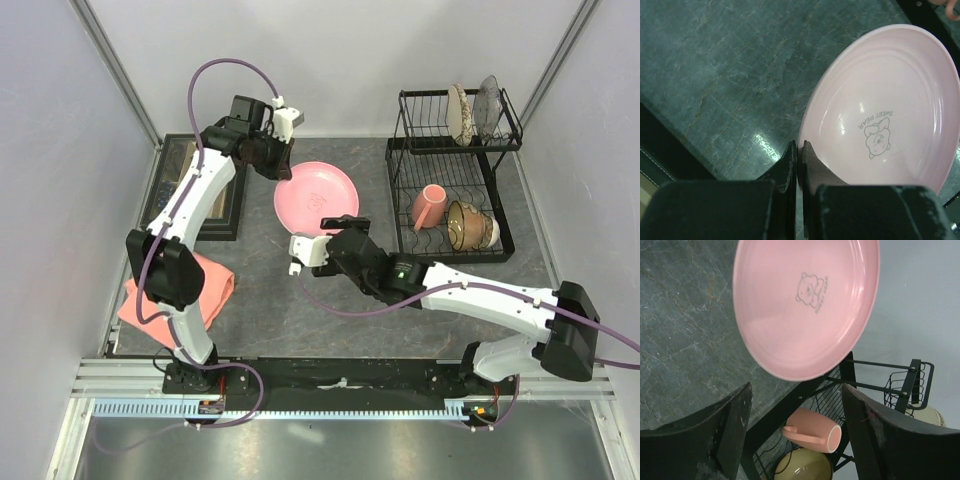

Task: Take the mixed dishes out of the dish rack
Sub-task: Pick up the plate from the dish rack, then place the plate at the center of the board.

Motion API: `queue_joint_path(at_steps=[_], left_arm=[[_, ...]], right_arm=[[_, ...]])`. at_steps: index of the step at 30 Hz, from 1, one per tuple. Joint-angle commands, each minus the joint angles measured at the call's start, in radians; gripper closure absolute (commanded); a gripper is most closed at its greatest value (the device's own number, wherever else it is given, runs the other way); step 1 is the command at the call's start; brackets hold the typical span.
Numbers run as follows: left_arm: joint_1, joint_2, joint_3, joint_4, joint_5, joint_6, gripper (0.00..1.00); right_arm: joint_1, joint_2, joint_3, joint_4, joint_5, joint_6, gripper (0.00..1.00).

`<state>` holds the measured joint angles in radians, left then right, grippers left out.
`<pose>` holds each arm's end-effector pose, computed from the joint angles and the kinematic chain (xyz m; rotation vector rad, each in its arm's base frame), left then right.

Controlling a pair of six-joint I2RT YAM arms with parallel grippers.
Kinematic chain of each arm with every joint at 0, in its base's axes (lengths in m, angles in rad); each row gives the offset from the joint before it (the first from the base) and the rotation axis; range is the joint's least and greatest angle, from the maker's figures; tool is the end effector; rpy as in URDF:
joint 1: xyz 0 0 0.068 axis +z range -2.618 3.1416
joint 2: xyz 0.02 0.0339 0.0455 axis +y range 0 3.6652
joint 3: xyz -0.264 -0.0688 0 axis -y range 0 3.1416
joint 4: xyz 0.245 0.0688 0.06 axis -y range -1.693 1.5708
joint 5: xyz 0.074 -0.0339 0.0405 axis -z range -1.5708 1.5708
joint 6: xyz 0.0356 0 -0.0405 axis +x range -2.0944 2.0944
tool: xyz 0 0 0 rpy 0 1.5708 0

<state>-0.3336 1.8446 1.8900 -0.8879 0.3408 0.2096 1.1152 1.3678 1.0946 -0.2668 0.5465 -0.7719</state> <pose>0.3788 -0.1439 0.3585 0.7943 2.2663 -0.4681 0.1523 0.2688 0.3101 -1.4468 1.4448 -0.3622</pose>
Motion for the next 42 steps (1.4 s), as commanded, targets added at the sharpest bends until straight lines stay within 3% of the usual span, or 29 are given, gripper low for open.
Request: queue_joint_path(at_steps=[1,20,31,42], left_arm=[[0.018,0.022,0.052,0.035,0.020,-0.045,0.98],[0.125,0.324,0.084,0.322,0.078,-0.315,0.98],[0.139,0.533,0.288,0.376,0.084,-0.420,0.98],[0.153,0.643,0.399,0.399,0.026,-0.446,0.98]], right_arm=[[-0.009,-0.050,-0.018,0.024,0.006,0.022,0.20],[-0.186,-0.174,-0.021,0.023,-0.053,0.132,0.14],[-0.230,-0.164,-0.055,0.020,-0.080,0.152,0.13],[-0.261,-0.159,-0.042,0.023,-0.077,0.164,0.13]])
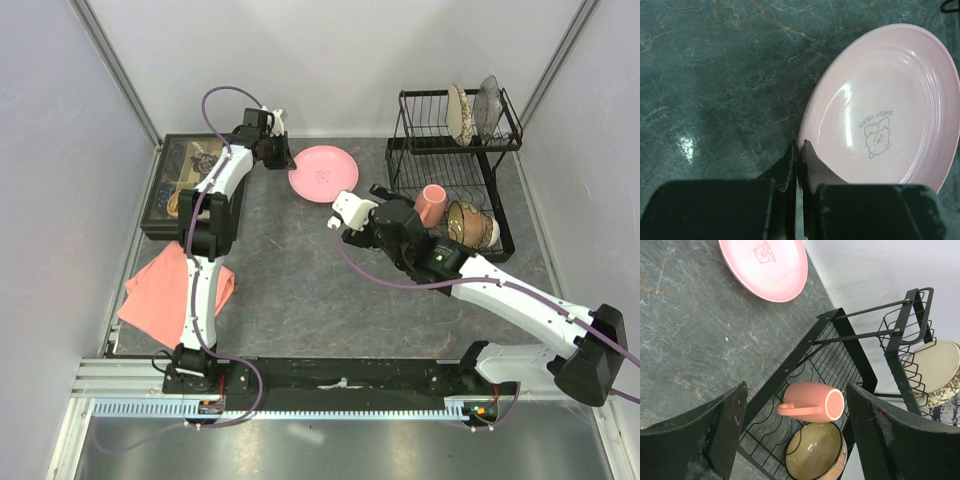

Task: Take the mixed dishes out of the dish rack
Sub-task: Place the plate at the center of the board.

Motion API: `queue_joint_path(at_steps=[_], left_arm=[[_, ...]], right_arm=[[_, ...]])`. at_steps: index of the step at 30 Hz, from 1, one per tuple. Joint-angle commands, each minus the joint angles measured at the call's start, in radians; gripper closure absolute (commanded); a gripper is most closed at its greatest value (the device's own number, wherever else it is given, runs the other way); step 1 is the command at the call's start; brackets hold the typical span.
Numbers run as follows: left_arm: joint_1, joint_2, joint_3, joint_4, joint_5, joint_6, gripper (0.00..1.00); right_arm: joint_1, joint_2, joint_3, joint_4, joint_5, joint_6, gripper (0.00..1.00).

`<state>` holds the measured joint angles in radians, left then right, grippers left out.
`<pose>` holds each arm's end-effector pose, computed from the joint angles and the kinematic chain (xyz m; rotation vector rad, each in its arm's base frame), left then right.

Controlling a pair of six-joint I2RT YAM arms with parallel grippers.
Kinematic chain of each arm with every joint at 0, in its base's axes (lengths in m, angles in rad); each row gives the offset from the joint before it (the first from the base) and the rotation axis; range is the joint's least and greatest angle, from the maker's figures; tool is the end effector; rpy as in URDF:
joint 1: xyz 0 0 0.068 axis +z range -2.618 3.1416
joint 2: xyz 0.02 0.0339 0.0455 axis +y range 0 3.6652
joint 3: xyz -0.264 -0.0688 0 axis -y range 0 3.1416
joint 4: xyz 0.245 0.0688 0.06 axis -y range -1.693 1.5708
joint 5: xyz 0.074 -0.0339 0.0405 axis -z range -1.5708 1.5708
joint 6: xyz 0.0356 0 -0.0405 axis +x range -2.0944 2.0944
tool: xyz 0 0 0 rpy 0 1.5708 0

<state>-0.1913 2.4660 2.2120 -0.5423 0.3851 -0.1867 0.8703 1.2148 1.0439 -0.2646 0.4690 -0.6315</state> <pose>0.5404 -0.1183 0.1986 0.1944 2.3757 -0.6371 0.1899 0.2003 0.3338 -1.1118 1.6260 -0.3140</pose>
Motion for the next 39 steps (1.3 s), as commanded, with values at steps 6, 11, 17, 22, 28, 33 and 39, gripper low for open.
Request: queue_joint_path(at_steps=[6,11,17,22,28,33,39], left_arm=[[0.013,0.053,0.094,0.053,-0.032,-0.040,0.98],[0.015,0.070,0.101,0.051,-0.034,-0.036,0.98],[0.015,0.080,0.103,0.045,-0.041,-0.023,0.98],[0.015,0.088,0.101,0.044,-0.041,-0.020,0.98],[0.015,0.090,0.097,0.039,-0.049,-0.013,0.98],[0.016,0.090,0.091,0.038,-0.052,-0.003,0.94],[0.015,0.077,0.071,0.036,-0.052,0.006,0.76]], right_arm=[[-0.034,-0.023,0.005,0.021,-0.010,0.033,0.12],[-0.042,-0.027,0.002,0.016,-0.015,0.033,0.11],[-0.051,-0.038,0.002,0.015,-0.003,0.033,0.11],[-0.060,-0.044,0.008,0.016,0.005,0.036,0.11],[-0.070,-0.055,0.004,0.018,0.005,0.035,0.11],[-0.076,-0.061,-0.001,0.019,0.005,0.035,0.11],[-0.090,-0.054,0.004,0.048,0.063,0.036,0.11]])
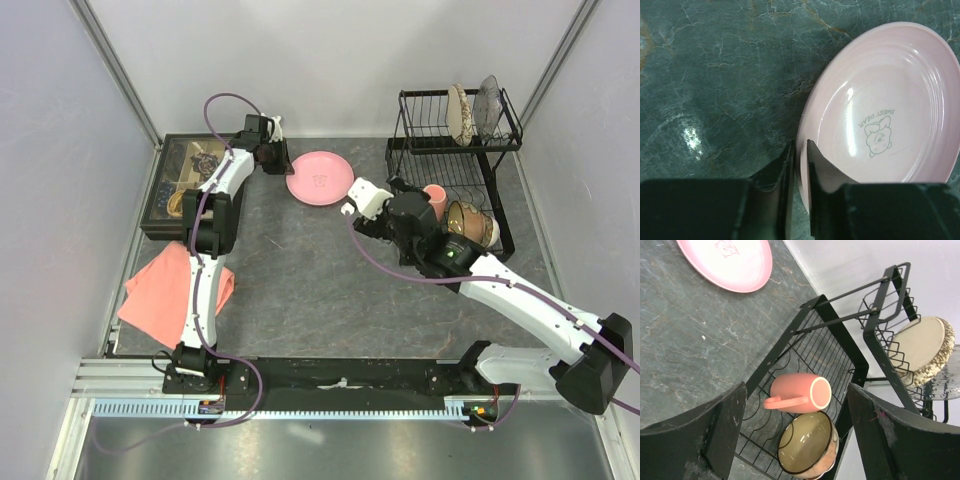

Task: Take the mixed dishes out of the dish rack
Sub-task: Place the plate at the center of the board.

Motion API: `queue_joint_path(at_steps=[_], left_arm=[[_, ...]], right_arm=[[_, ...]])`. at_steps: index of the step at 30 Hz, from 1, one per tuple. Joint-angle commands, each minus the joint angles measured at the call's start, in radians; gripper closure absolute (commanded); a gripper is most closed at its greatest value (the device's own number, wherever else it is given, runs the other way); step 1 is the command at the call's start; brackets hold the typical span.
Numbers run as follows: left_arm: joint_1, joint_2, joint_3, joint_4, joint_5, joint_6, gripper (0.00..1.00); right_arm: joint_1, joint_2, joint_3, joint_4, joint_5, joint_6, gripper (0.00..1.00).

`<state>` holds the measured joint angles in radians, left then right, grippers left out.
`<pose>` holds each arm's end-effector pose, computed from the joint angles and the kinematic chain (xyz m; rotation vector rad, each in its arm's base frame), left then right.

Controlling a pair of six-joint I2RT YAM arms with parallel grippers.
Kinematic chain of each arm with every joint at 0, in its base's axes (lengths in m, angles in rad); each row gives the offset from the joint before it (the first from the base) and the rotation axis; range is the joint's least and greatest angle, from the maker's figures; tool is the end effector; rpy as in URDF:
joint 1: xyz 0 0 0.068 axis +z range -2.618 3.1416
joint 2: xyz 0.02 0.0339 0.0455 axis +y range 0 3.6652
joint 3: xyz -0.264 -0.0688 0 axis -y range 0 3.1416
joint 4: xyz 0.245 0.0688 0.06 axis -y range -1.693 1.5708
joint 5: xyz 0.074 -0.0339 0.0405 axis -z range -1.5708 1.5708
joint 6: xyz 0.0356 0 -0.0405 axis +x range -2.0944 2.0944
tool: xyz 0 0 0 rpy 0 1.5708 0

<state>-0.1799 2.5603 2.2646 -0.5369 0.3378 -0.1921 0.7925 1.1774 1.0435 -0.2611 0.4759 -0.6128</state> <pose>0.5537 -0.1127 0.1649 0.1446 2.4168 -0.5777 0.1992 0.1788 0.3434 -0.9990 1.6576 -0.3473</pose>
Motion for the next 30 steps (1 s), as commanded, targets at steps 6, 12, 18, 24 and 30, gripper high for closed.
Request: queue_joint_path(at_steps=[6,12,18,24,30], left_arm=[[0.003,-0.054,-0.025,0.031,0.000,0.020,0.46],[0.003,-0.129,-0.066,0.029,0.001,0.025,0.25],[0.003,-0.232,-0.103,-0.003,0.020,0.040,0.17],[0.003,-0.327,-0.123,-0.064,0.014,0.085,0.15],[0.002,-0.428,-0.214,-0.084,0.007,0.154,0.13]], right_arm=[[-0.032,-0.028,-0.002,0.112,0.093,0.048,0.11],[-0.093,-0.032,0.058,0.129,0.078,0.097,0.11],[-0.222,-0.007,0.150,0.126,0.006,0.151,0.10],[-0.357,0.072,0.269,0.099,-0.059,0.231,0.09],[-0.476,0.192,0.417,0.037,-0.128,0.326,0.09]])
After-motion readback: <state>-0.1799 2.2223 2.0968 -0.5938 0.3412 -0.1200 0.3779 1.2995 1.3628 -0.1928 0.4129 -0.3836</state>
